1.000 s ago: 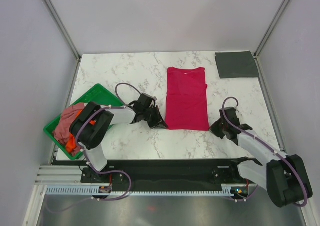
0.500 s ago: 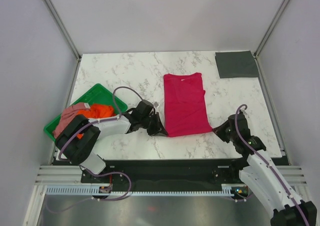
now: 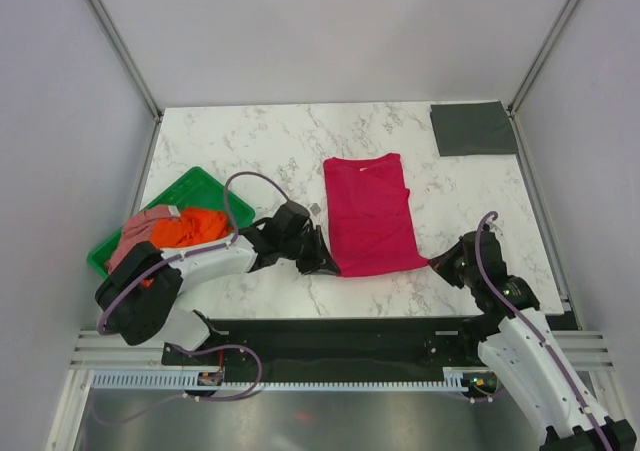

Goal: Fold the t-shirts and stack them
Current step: Fold the tshirt

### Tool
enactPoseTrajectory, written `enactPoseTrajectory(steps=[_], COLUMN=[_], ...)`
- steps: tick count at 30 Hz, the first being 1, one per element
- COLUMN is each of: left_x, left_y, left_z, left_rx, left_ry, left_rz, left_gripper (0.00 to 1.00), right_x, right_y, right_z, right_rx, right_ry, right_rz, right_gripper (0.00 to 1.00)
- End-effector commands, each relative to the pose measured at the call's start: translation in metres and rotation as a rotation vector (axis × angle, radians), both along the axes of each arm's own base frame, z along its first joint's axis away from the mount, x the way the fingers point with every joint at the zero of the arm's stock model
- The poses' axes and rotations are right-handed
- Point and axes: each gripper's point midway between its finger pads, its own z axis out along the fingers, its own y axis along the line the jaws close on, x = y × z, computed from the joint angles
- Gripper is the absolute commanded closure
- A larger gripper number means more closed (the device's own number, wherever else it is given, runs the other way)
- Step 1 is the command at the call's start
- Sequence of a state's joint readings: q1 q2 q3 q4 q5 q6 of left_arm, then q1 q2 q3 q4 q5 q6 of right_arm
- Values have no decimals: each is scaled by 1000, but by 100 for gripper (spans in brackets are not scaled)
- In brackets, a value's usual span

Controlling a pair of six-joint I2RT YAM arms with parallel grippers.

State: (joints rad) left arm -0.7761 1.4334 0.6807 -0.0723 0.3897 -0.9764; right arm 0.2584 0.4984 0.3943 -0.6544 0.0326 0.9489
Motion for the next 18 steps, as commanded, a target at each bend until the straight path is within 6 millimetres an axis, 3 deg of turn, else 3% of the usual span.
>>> enactPoseTrajectory(steps=[1,5,8,9,11,12,17,18], left_x=[27,50,75,91,105,123,176,197], left_y=[-7,-7,-8,-8,-9,-8,-8,-6], left_z=[16,25,36,47,49,62,88,90], left_rx=[-1,-2,-18,-34,-45,-67,-117,-122], left_ry=[-13,-28,-40,-59,-53,-76,-143,-158], left_rz=[63,71,85,102,98,118,116,131], left_gripper=[98,98,98,98,98,98,98,98], right_x=[28,54,81,91,111,121,180,189], right_y=[-4,-1,0,1,5,6,15,15], right_z=[30,46,60,56,73,79,106,112], right_rx=[-50,-79,-108,-125,-135,-138,-184,-191], right_ry=[-83,-108,-138,-123,-155,-172,-202,-213], right_rz=[-15,-10,-19,-13,-11,-10,-6,-11], right_gripper=[100,100,100,100,100,100,100,100])
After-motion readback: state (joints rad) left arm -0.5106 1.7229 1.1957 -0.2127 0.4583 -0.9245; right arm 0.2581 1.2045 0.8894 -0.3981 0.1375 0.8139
